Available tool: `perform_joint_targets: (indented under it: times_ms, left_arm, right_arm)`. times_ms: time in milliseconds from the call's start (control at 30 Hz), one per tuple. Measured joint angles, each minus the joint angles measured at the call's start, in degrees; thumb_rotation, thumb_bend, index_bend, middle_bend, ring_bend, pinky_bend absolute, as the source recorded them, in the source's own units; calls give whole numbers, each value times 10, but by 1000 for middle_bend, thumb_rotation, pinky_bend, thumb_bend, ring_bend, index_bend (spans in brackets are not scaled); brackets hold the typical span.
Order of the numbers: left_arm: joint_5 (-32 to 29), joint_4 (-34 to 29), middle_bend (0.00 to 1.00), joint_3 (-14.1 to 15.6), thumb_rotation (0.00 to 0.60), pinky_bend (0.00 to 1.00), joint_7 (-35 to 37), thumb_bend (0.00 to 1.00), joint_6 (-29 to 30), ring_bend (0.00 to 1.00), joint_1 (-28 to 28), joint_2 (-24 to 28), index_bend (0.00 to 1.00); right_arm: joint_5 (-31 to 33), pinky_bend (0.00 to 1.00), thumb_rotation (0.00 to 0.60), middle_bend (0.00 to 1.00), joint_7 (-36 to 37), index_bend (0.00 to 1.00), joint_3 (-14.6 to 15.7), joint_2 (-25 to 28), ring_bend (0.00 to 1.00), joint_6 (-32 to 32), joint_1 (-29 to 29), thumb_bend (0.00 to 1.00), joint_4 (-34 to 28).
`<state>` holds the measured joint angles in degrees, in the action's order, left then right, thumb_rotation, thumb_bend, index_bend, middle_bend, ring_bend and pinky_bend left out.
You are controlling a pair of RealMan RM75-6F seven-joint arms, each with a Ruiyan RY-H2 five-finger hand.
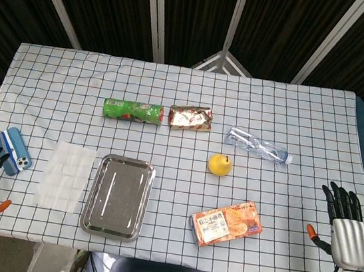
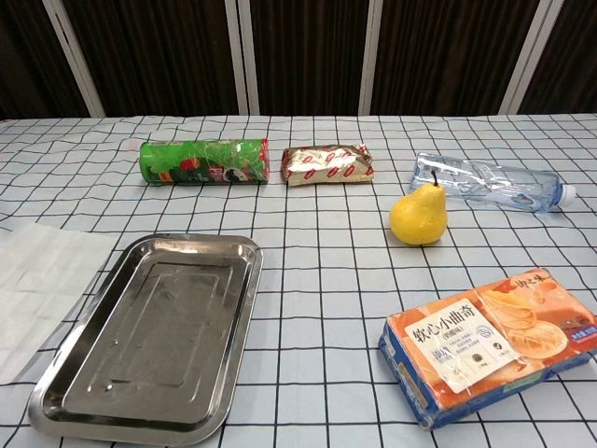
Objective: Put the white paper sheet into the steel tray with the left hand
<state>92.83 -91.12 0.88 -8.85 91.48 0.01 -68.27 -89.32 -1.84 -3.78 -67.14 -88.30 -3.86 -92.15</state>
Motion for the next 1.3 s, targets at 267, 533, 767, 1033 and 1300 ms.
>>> perform_joint_targets:
  times_ms: [267, 533, 767, 1033, 1300]
  left_arm:
    - [-3, 3, 0, 2, 600, 0, -10, 22, -9, 0, -1, -3, 0]
    - [8, 10, 0, 18, 600, 0, -7, 27, -35, 0, -9, 9, 56]
    - [30, 32, 0, 40, 600, 0, -37, 75, -106, 0, -40, 40, 241]
    - [32, 65, 0, 42, 600, 0, -115, 112, -191, 0, -89, 46, 279]
    - [28, 95, 0, 38, 600, 0, -191, 135, -244, 0, -123, 26, 287]
  right_arm:
    - [-2, 0, 600, 0, 0, 0, 0, 1, 0, 1, -1, 314, -1]
    - [1, 0, 600, 0, -3, 0, 0, 0, 0, 2, -1, 314, -1]
    - [2, 0, 600, 0, -2, 0, 0, 0, 0, 1, 0, 313, 0]
    - [2, 0, 600, 0, -5, 0, -1, -2, 0, -2, 0, 313, -1]
    - [7, 0, 600, 0, 2, 0, -2, -1, 0, 2, 1, 313, -5]
